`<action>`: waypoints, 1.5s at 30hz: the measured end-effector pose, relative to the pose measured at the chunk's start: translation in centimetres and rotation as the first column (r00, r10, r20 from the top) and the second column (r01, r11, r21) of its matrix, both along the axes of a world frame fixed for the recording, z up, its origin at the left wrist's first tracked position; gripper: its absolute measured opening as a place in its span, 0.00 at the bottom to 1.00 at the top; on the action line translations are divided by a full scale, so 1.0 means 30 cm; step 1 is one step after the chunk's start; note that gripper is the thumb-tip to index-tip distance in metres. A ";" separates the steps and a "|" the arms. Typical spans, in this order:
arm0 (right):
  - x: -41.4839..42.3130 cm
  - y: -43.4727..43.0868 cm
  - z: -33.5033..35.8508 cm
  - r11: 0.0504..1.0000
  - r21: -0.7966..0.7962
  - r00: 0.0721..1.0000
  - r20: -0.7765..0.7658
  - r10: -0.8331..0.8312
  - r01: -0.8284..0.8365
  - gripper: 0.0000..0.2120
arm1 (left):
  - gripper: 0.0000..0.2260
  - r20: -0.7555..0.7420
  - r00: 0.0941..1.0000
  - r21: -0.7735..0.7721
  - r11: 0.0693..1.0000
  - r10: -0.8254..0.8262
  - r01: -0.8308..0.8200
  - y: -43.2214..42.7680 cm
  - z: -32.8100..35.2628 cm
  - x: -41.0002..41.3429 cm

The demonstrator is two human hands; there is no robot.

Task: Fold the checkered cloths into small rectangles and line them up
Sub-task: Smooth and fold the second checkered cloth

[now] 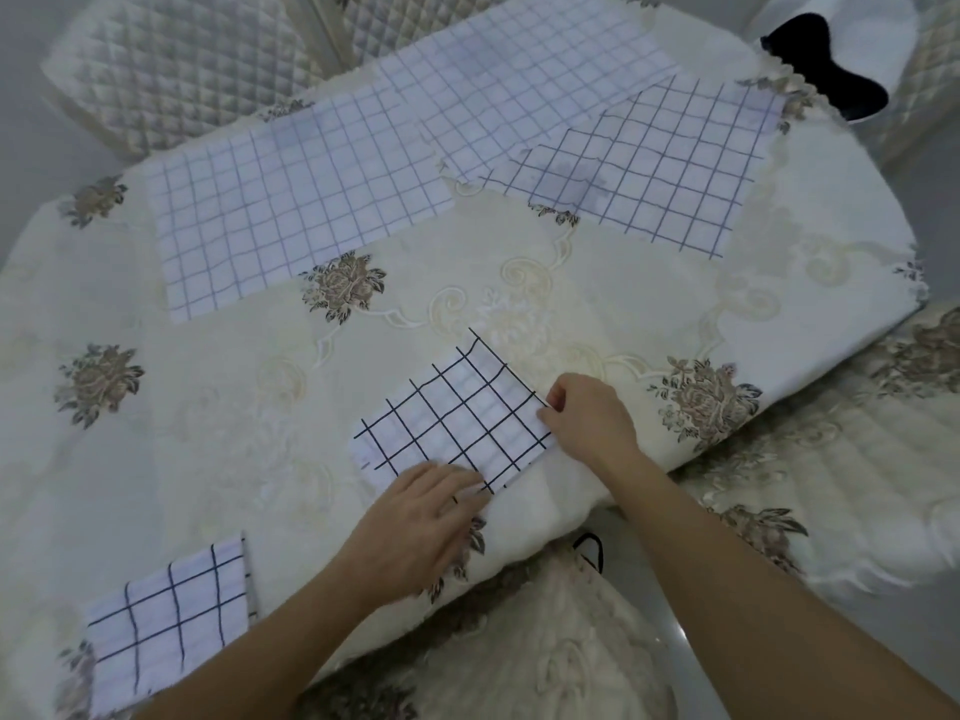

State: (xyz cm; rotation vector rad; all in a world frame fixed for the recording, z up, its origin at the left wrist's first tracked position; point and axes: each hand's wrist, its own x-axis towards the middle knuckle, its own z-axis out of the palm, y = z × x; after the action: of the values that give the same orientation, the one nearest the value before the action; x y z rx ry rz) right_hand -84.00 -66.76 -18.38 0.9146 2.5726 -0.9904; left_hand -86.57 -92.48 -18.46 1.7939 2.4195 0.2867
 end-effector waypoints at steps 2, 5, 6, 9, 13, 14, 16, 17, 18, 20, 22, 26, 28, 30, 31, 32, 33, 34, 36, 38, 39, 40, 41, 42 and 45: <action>-0.006 0.003 0.000 1.000 0.011 1.000 0.000 0.011 -0.011 0.03 | 0.15 0.002 1.000 -0.017 1.000 -0.018 0.018 -0.011 -0.031 0.032; -0.014 0.020 0.007 0.999 0.031 1.000 0.009 0.011 -0.011 0.03 | 0.16 -0.027 1.000 -0.004 1.000 0.000 0.000 0.015 -0.046 0.049; -0.019 0.030 0.007 0.999 0.037 1.000 0.007 0.011 -0.011 0.03 | 0.17 -0.029 0.999 -0.003 1.000 0.017 -0.017 0.029 -0.049 0.049; -0.042 0.070 0.017 1.000 0.021 1.000 -0.011 0.005 -0.005 0.04 | 0.18 -0.026 0.997 -0.028 0.997 0.068 -0.069 0.087 -0.050 0.041; -0.084 0.126 0.032 1.000 0.021 0.999 -0.036 -0.004 0.005 0.03 | 0.18 -0.061 0.991 -0.031 0.992 0.117 -0.119 0.157 -0.046 0.023; -0.094 0.137 0.032 1.000 0.024 0.999 -0.045 -0.006 0.007 0.03 | 0.18 -0.067 0.988 -0.029 0.990 0.136 -0.138 0.172 -0.046 0.019; -0.109 0.154 0.028 1.000 0.024 0.998 -0.054 -0.015 0.017 0.04 | 0.19 -0.077 0.982 -0.042 0.983 0.174 -0.177 0.197 -0.045 0.013; -0.115 0.159 0.026 1.000 0.019 0.998 -0.053 -0.019 0.020 0.05 | 0.19 -0.079 0.979 -0.058 0.979 0.189 -0.194 0.207 -0.046 0.013; -0.119 0.163 0.023 1.000 0.012 0.999 -0.048 -0.024 0.024 0.06 | 0.19 -0.079 0.977 -0.074 0.976 0.199 -0.205 0.214 -0.048 0.013; -0.123 0.166 0.016 0.999 -0.004 0.999 -0.034 -0.037 0.037 0.09 | 0.20 -0.078 0.975 -0.092 0.973 0.206 -0.213 0.219 -0.053 0.013; -0.124 0.166 0.006 0.999 -0.013 0.998 -0.038 -0.052 0.051 0.09 | 0.20 -0.080 0.973 -0.096 0.970 0.217 -0.225 0.220 -0.056 0.013; -0.124 0.165 -0.001 0.997 -0.026 0.995 -0.064 -0.070 0.068 0.05 | 0.20 -0.089 0.966 -0.108 0.962 0.243 -0.252 0.231 -0.059 0.016; -0.122 0.164 -0.004 0.997 -0.035 0.994 -0.074 -0.077 0.074 0.04 | 0.19 -0.098 0.962 -0.107 0.959 0.253 -0.263 0.241 -0.057 0.019; -0.118 0.161 -0.005 0.997 -0.034 0.992 -0.095 -0.079 0.076 0.03 | 0.19 -0.101 0.960 -0.100 0.957 0.263 -0.273 0.245 -0.056 0.019; -0.116 0.158 -0.003 0.996 -0.032 0.990 -0.114 -0.085 0.082 0.03 | 0.19 -0.097 0.959 -0.100 0.957 0.265 -0.274 0.244 -0.056 0.018; -0.111 0.152 0.004 0.995 -0.029 0.985 -0.142 -0.094 0.091 0.03 | 0.19 -0.091 0.960 -0.103 0.957 0.264 -0.272 0.242 -0.057 0.018; -0.106 0.142 0.013 0.995 -0.027 0.978 -0.182 -0.103 0.100 0.03 | 0.19 -0.087 0.962 -0.109 0.957 0.259 -0.268 0.238 -0.058 0.018; -0.099 0.125 0.026 0.994 -0.022 0.965 -0.239 -0.106 0.104 0.03 | 0.19 -0.086 0.964 -0.111 0.959 0.253 -0.262 0.234 -0.059 0.017; -0.080 0.074 0.055 0.996 0.024 0.919 -0.389 -0.068 0.083 0.04 | 0.20 -0.081 0.965 -0.106 0.961 0.248 -0.256 0.229 -0.064 0.017; -0.050 -0.003 0.079 0.995 0.098 0.849 -0.527 0.029 0.027 0.04 | 0.20 -0.061 0.966 -0.104 0.961 0.252 -0.257 0.224 -0.071 0.021; -0.031 -0.048 0.085 0.992 0.127 0.817 -0.571 0.083 -0.012 0.04 | 0.20 -0.048 0.965 -0.109 0.959 0.256 -0.260 0.221 -0.075 0.023; -0.012 -0.095 0.086 0.987 0.150 0.790 -0.597 0.135 -0.056 0.04 | 0.20 -0.032 0.964 -0.114 0.957 0.263 -0.265 0.219 -0.081 0.027; 0.007 -0.140 0.082 0.980 0.174 0.770 -0.610 0.185 -0.097 0.03 | 0.19 -0.019 0.962 -0.117 0.955 0.272 -0.273 0.217 -0.086 0.029; 0.025 -0.181 0.073 0.971 0.200 0.757 -0.613 0.227 -0.130 0.03 | 0.20 -0.011 0.961 -0.121 0.953 0.277 -0.277 0.216 -0.088 0.032; 0.058 -0.256 0.023 0.950 0.250 0.755 -0.581 0.302 -0.187 0.07 | 0.21 -0.039 0.965 -0.157 0.952 0.261 -0.264 0.206 -0.081 0.043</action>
State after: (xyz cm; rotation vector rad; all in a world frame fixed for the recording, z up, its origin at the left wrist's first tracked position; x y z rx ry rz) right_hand -82.26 -74.44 -17.68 0.2692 3.2567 -1.1338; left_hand -85.29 -86.31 -20.89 1.4165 2.6101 0.0939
